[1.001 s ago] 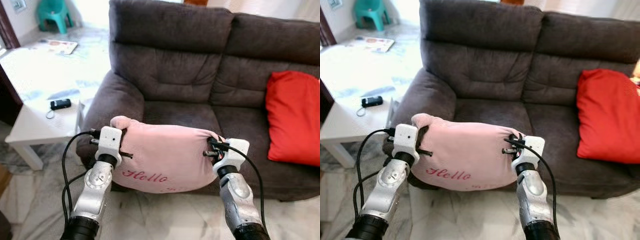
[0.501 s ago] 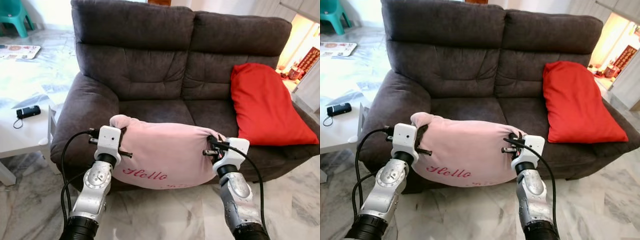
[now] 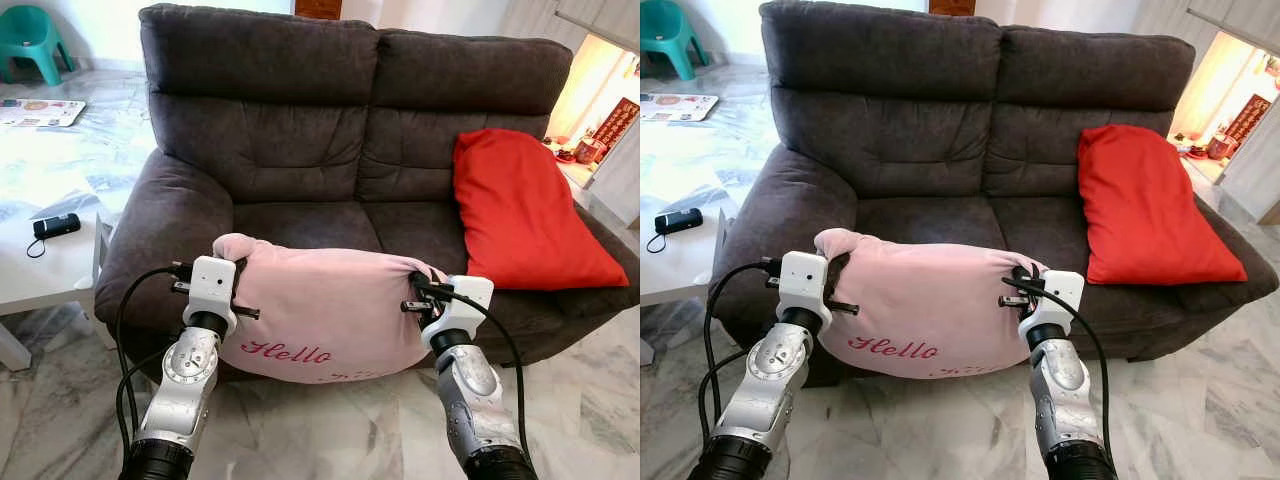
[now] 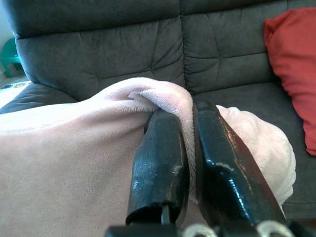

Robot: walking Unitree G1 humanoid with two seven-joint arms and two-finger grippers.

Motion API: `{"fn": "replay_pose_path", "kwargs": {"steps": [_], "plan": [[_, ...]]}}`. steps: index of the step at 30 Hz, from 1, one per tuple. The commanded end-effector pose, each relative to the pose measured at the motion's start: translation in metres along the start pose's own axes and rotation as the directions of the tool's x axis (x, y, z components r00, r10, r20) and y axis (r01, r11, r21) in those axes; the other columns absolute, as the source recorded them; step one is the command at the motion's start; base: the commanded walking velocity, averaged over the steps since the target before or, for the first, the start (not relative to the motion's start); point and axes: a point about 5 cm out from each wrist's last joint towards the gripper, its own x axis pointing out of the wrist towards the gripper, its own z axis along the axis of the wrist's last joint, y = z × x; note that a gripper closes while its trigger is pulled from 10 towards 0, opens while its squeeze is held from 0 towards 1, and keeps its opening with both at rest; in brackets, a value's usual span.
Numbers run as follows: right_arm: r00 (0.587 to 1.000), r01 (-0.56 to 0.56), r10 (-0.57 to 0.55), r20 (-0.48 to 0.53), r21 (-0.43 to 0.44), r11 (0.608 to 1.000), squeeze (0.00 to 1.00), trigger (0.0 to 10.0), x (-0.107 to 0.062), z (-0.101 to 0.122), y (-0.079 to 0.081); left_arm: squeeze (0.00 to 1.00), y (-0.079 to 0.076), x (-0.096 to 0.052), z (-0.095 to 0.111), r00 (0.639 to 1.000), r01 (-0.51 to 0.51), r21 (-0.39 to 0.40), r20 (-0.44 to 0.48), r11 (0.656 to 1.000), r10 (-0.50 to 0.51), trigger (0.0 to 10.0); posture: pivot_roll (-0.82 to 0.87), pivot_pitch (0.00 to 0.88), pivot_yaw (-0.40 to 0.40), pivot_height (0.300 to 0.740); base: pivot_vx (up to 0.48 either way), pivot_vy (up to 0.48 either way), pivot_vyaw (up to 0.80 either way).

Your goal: Move the pillow to the sofa from floor

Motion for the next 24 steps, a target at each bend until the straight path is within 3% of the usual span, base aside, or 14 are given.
{"fn": "replay_pose_path", "kwargs": {"steps": [1, 18, 24], "plan": [[0.996, 0.02, -0.019, 0.089, -0.005, 1.0, 0.0, 10.0, 0.006, 0.021, -0.007, 0.0, 0.006, 0.002, 0.011, 0.998, -0.033, -0.006, 0.048, 0.999, 0.033, 10.0, 0.12, 0.0, -0.124, 0.74, 0.0, 0.0, 0.0], [0.996, 0.009, -0.008, 0.087, -0.008, 1.0, 0.0, 10.0, 0.005, 0.02, -0.005, 0.0, 0.024, -0.007, 0.011, 0.987, -0.147, -0.016, 0.055, 0.989, 0.148, 10.0, 0.13, 0.0, -0.12, 0.74, 0.0, 0.0, 0.0], [0.996, 0.007, -0.007, 0.087, -0.005, 1.0, 0.0, 10.0, 0.007, 0.02, -0.003, 0.0, 0.019, -0.001, 0.017, 0.99, -0.127, -0.014, 0.062, 0.992, 0.127, 10.0, 0.14, 0.0, -0.111, 0.74, 0.0, 0.0, 0.0]]}}
